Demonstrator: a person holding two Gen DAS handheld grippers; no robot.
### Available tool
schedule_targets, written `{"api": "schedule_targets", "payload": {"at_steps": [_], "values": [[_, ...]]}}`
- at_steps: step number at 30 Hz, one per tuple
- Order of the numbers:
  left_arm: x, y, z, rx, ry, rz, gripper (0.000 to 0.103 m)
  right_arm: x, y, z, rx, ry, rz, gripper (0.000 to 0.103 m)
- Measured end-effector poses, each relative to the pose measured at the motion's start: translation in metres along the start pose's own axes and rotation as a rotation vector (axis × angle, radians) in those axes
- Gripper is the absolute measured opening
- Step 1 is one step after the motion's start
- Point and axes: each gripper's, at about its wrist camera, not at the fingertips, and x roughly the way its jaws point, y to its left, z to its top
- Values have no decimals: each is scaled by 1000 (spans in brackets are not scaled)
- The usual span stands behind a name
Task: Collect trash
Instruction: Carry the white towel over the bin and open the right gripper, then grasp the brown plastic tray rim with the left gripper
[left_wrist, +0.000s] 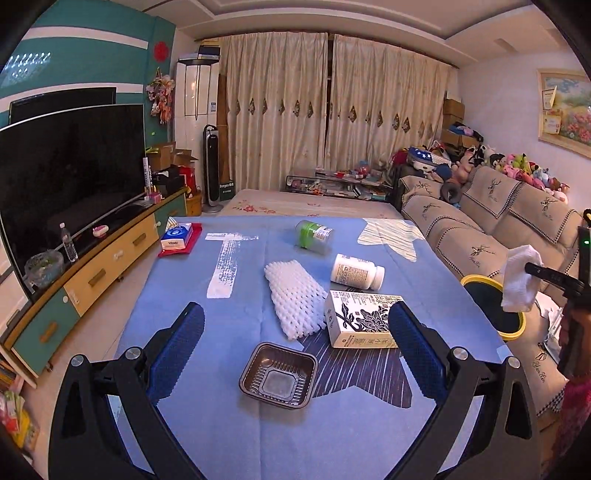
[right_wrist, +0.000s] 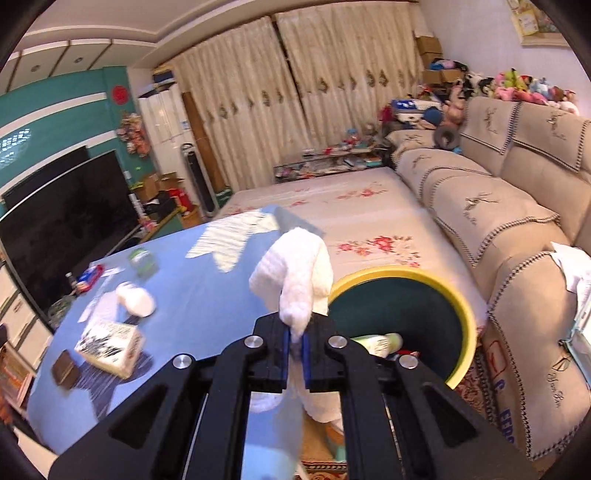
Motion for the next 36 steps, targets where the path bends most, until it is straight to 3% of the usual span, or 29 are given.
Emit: {"api": "schedule_targets", "payload": {"at_steps": [12, 14, 16, 19, 24, 31, 36], "values": [[17, -7, 2, -7, 33, -17, 98, 75, -47, 3, 55, 140, -170, 10], [18, -8, 2, -7, 34, -17, 98, 81, -50, 3, 61, 155, -185, 22], [20, -8, 2, -5, 38, -17, 98, 81, -52, 2, 80, 150, -189, 44], [23, -9, 1, -3, 40, -19, 98, 78, -54, 2, 98, 142, -220, 48], [30, -12, -4, 13, 57, -18, 98, 54, -38, -5, 88, 115, -178, 56], [50, -27, -21, 118, 119, 17, 98, 17, -3, -34, 73, 84, -81, 61], [73, -32, -32, 147, 176, 24, 83, 6, 26, -55, 63, 98, -9, 61]]}}
